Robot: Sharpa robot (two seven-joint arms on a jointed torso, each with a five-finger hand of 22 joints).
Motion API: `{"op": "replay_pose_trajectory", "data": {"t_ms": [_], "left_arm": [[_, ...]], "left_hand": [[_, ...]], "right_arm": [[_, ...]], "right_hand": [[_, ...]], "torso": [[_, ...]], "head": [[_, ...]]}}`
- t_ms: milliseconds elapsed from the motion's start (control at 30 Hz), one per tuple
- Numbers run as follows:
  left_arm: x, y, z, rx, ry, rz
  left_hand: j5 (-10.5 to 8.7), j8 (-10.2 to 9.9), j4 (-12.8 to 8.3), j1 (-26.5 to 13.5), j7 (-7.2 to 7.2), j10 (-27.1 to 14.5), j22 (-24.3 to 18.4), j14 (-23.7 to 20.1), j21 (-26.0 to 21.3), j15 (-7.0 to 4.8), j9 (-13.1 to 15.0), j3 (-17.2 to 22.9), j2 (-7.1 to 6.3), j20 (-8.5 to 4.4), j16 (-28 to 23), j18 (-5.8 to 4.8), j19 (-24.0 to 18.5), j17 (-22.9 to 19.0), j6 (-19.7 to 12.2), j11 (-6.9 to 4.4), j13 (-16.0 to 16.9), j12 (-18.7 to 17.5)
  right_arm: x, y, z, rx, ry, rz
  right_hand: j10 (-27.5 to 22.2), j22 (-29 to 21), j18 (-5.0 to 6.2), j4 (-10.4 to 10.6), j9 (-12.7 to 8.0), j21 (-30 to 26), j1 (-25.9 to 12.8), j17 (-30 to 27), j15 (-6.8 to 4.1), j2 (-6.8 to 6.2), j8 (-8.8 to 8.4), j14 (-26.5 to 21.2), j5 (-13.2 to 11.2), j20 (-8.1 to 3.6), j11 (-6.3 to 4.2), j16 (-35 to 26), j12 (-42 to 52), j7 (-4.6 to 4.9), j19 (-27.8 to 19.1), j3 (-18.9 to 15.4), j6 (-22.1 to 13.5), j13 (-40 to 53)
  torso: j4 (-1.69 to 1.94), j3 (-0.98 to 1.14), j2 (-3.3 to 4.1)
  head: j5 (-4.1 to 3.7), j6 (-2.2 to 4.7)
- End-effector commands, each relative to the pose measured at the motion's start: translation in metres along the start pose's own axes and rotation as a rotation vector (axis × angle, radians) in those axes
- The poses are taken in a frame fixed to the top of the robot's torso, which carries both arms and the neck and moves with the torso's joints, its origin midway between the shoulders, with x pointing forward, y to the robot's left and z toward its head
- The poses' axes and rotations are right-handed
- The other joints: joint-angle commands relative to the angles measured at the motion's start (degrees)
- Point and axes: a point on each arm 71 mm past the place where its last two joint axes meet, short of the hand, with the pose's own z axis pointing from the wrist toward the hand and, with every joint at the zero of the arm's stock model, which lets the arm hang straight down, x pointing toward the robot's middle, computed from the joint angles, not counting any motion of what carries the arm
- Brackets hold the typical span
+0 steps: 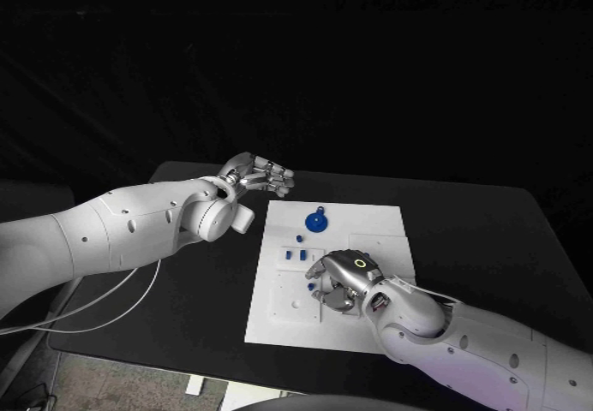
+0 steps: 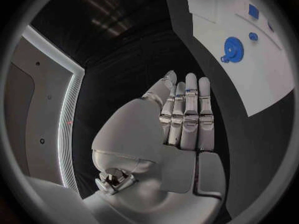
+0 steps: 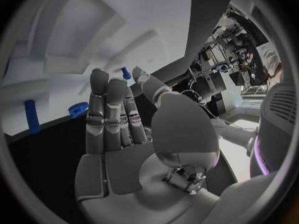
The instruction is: Assemble the parts on the task board
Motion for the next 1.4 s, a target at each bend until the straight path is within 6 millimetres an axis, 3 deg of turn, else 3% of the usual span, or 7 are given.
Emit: {"op": "replay_pose_trajectory", "data": {"t_ms": [33, 433, 500, 633, 967, 1267, 1400], "left_arm": [[0.001, -0.001, 0.0, 0.005, 0.014, -0.009], [-0.002, 0.0, -0.001, 0.005, 0.008, -0.008], [-0.002, 0.0, -0.001, 0.006, 0.006, -0.007], [-0.004, 0.0, -0.001, 0.006, 0.002, -0.006], [-0.002, 0.0, 0.0, 0.007, 0.007, -0.006], [-0.002, 0.0, 0.0, 0.006, 0.007, -0.006], [-0.003, 0.001, 0.0, 0.005, 0.007, -0.006]], "left_hand": [[-0.32, -0.2, 0.1, 0.0, -0.11, 0.1, -0.1, 0.1, -0.2, 0.2, 0.0, -0.2, 0.43, 0.04, -0.2, 0.32, 0.3, 0.1, -0.1, 0.1, -0.1, -0.2], [-0.4, -0.1, 0.1, 0.1, -0.11, 0.1, -0.3, 0.2, -0.1, 0.16, 0.0, -0.3, 0.45, 0.01, -0.2, 0.3, 0.4, 0.1, 0.0, 0.07, -0.1, -0.2], [-0.4, -0.1, 0.1, 0.1, -0.11, 0.1, -0.3, 0.2, -0.1, 0.16, 0.0, -0.3, 0.45, 0.01, -0.2, 0.3, 0.4, 0.1, 0.0, 0.07, -0.1, -0.2], [-0.4, -0.1, 0.1, 0.1, -0.11, 0.1, -0.3, 0.2, -0.1, 0.16, 0.0, -0.3, 0.45, 0.01, -0.2, 0.3, 0.4, 0.1, 0.0, 0.07, -0.1, -0.2], [-0.4, -0.1, 0.1, 0.1, -0.11, 0.1, -0.3, 0.2, -0.1, 0.16, 0.0, -0.3, 0.45, 0.01, -0.2, 0.3, 0.4, 0.1, 0.0, 0.07, -0.1, -0.2], [-0.4, -0.1, 0.1, 0.1, -0.11, 0.1, -0.3, 0.2, -0.1, 0.16, 0.0, -0.3, 0.45, 0.01, -0.2, 0.3, 0.4, 0.1, 0.0, 0.07, -0.1, -0.2], [-0.4, -0.1, 0.1, 0.1, -0.11, 0.1, -0.3, 0.2, -0.1, 0.16, 0.0, -0.3, 0.45, 0.01, -0.2, 0.3, 0.4, 0.1, 0.0, 0.07, -0.1, -0.2]], "right_arm": [[-0.01, 0.0, -0.002, 0.005, -0.049, 0.043], [-0.072, -0.035, -0.014, 0.09, -0.039, 0.08], [-0.082, -0.046, -0.016, 0.112, -0.016, 0.062], [-0.098, -0.065, -0.019, 0.154, 0.015, 0.015], [-0.098, -0.084, -0.016, 0.207, 0.098, -0.086], [-0.084, -0.089, -0.011, 0.222, 0.174, -0.121], [-0.08, -0.089, -0.009, 0.22, 0.189, -0.13]], "right_hand": [[0.8, -0.1, 0.51, 0.2, -0.1, 0.8, 0.0, -0.1, 0.13, 0.17, 0.26, 0.0, 0.1, 0.32, -0.05, 0.5, -0.2, 0.33, 2.3, 0.4, 0.2, 0.0], [2.5, -0.1, 0.15, 1.5, -0.1, 3.4, -1.4, 0.1, -0.22, 0.74, 0.24, 0.0, 1.8, -0.02, -0.58, 1.3, -0.2, 0.0, 2.3, 2.0, 0.4, 0.0], [2.2, -0.2, 0.17, 1.9, -0.1, 3.5, -1.5, 0.2, -0.42, 0.6, 0.27, 0.0, 1.5, -0.23, -0.6, 1.4, -0.2, -0.32, 2.3, 0.5, -0.3, 0.0], [0.9, -1.1, 0.15, 3.2, -0.1, 3.5, -0.2, 0.1, -0.25, 1.15, 0.25, -0.1, 1.5, -0.1, -0.34, 1.5, -0.1, -0.73, 2.3, -6.6, -1.8, 0.1], [-2.4, -3.4, 0.59, 5.7, -0.1, 2.3, 3.1, -0.5, 0.32, 1.14, 0.25, -0.2, 0.0, 0.52, 0.35, 1.5, -0.1, -1.57, 2.1, -14.5, -3.8, 0.1], [-2.0, -3.8, 0.59, 6.5, -0.1, 2.4, 3.7, -0.6, 0.45, 1.49, 0.27, -0.3, -0.1, 0.62, 0.29, 1.6, 0.0, -1.4, 2.1, -15.0, -3.8, 0.1], [-0.8, -3.9, 0.41, 5.1, -0.1, 2.9, 3.1, -0.7, 0.38, 2.18, 0.24, -0.2, -0.1, 0.54, 0.04, 1.7, -0.1, -1.12, 2.1, -12.7, -3.2, 0.1]], "torso": [[-0.06, -0.01, -0.03], [-0.09, -0.07, -0.12], [-0.07, -0.09, -0.12], [-0.18, -0.06, -0.14], [0.01, -0.06, -0.03], [0.04, -0.02, -0.01], [-0.04, -0.02, -0.02]], "head": [[-0.18, 0.21], [-0.81, 0.57], [-0.91, 0.58], [-0.83, 0.79], [-0.82, 0.78], [-0.62, 0.6], [-0.59, 0.62]]}}
